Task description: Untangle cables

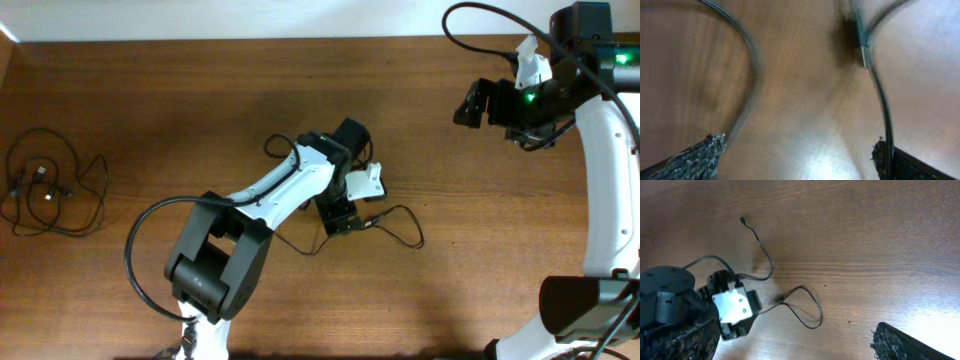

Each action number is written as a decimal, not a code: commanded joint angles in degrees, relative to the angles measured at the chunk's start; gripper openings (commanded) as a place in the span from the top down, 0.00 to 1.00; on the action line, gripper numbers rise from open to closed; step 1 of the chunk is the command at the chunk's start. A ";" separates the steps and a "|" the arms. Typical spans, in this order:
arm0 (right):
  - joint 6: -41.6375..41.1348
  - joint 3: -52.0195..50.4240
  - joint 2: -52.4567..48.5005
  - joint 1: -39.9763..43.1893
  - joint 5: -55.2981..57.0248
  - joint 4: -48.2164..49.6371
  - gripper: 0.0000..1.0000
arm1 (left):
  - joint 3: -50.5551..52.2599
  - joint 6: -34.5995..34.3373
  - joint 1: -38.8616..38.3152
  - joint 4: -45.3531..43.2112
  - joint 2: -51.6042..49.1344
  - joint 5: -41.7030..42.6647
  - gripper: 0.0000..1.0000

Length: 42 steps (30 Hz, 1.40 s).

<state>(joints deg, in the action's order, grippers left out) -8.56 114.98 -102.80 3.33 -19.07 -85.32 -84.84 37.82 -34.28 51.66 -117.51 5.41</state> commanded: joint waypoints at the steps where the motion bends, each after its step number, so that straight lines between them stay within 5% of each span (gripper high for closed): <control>1: 0.85 0.70 0.63 0.07 0.31 0.02 0.01 | 0.37 -4.46 -0.22 -4.52 -2.54 -9.42 0.00; 4: 0.87 0.70 0.39 0.07 0.33 0.02 0.01 | 0.37 -4.46 -0.17 -6.64 -5.29 -10.36 0.02; 7: 0.87 0.70 0.33 0.07 0.31 0.02 0.01 | 0.37 -4.90 -0.20 -7.21 -6.25 -10.40 0.15; 11: 0.85 0.70 0.33 0.07 0.31 0.02 0.01 | 0.37 -5.73 -0.24 -5.38 -6.34 -9.51 0.50; 15: 0.85 0.70 0.33 0.07 0.31 0.02 0.01 | 0.37 -5.70 -0.24 -4.11 -6.34 -5.33 0.62; 22: 0.85 0.70 0.33 0.07 0.31 0.00 0.01 | 0.37 -5.70 -0.24 -4.33 -6.34 -4.74 1.00; 34: 0.87 0.70 0.33 0.07 0.31 -0.66 0.01 | -19.69 -8.70 2.86 0.68 -6.32 -7.34 1.00; 42: 0.87 0.70 0.33 0.07 0.31 -1.11 0.01 | -38.69 -22.93 19.74 9.62 -6.23 -12.98 1.00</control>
<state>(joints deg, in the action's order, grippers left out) -8.36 114.98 -102.80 3.33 -19.07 -86.24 -116.55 22.26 -20.34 59.55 -123.96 -5.56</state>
